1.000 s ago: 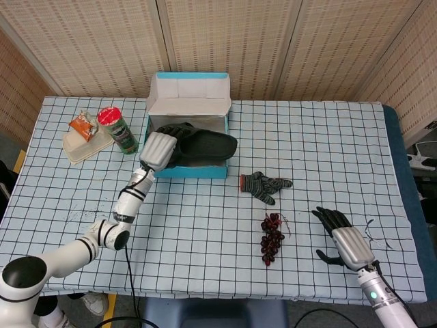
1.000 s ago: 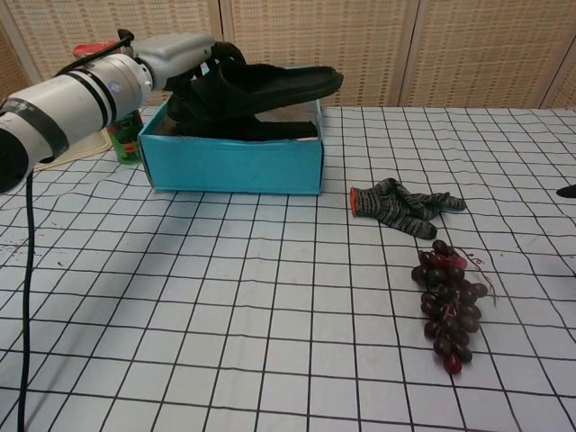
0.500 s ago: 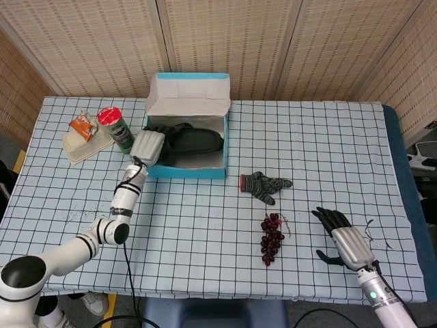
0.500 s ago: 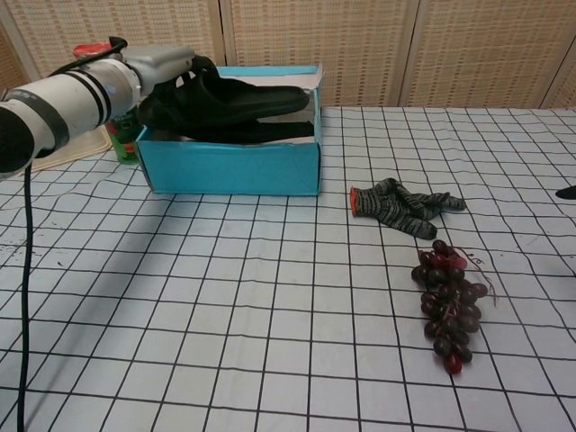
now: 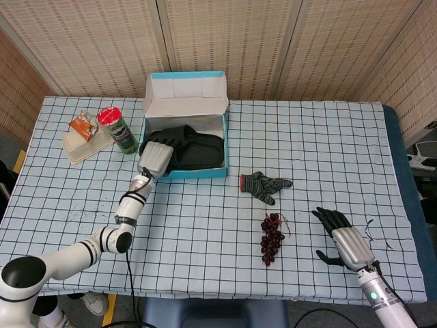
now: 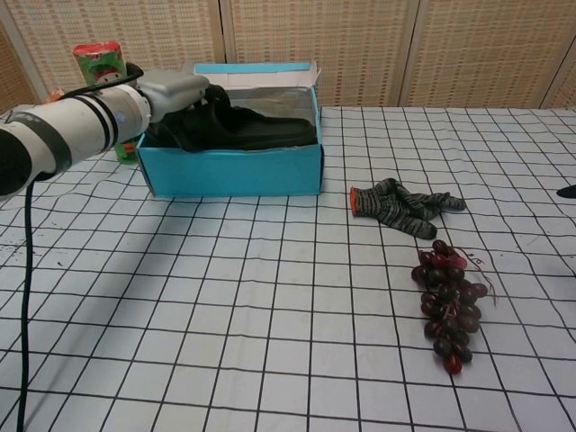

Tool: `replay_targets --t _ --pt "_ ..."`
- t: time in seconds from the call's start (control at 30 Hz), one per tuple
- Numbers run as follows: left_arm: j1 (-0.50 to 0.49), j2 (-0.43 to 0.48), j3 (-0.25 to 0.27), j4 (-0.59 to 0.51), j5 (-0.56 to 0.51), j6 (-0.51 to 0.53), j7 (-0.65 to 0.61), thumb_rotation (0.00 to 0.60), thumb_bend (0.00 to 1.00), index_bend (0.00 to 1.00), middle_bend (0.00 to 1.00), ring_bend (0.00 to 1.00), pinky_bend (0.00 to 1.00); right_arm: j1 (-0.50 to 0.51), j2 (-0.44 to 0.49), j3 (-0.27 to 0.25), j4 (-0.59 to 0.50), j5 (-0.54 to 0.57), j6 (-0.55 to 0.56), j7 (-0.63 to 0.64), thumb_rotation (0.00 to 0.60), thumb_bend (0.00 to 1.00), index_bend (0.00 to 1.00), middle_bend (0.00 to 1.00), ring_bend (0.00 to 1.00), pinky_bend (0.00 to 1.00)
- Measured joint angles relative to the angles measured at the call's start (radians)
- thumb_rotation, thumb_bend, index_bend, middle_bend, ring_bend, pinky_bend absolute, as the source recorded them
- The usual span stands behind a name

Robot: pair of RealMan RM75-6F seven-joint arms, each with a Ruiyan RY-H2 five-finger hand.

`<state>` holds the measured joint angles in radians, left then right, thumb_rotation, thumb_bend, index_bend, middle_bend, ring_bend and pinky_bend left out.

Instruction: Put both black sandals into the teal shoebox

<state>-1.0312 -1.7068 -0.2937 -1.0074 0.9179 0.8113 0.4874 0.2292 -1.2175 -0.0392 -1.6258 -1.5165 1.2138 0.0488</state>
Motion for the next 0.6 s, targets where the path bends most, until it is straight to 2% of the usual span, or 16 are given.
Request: replay_targets --t 0.17,0.4,0.6 --pt "0.003 0.005 0.003 -0.024 0.011 0.017 -0.005 0.600 0.88 0.68 0.86 0.71 0.76 0.003 -0.004 0.000 -0.002 0.000 -0.005 -0.002 0.600 0.20 0.00 0.00 0.00 0.00" --pt "-0.002 0.004 0.006 -0.014 -0.025 -0.023 0.003 0.600 0.87 0.68 0.86 0.71 0.76 0.003 -0.005 0.000 -0.003 0.000 -0.004 -0.005 0.600 0.20 0.00 0.00 0.00 0.00" --pt "-0.021 0.012 0.011 0.003 -0.114 -0.149 0.012 0.600 0.87 0.68 0.86 0.71 0.76 0.007 -0.005 0.001 -0.003 0.003 -0.012 -0.011 0.600 0.20 0.00 0.00 0.00 0.00"
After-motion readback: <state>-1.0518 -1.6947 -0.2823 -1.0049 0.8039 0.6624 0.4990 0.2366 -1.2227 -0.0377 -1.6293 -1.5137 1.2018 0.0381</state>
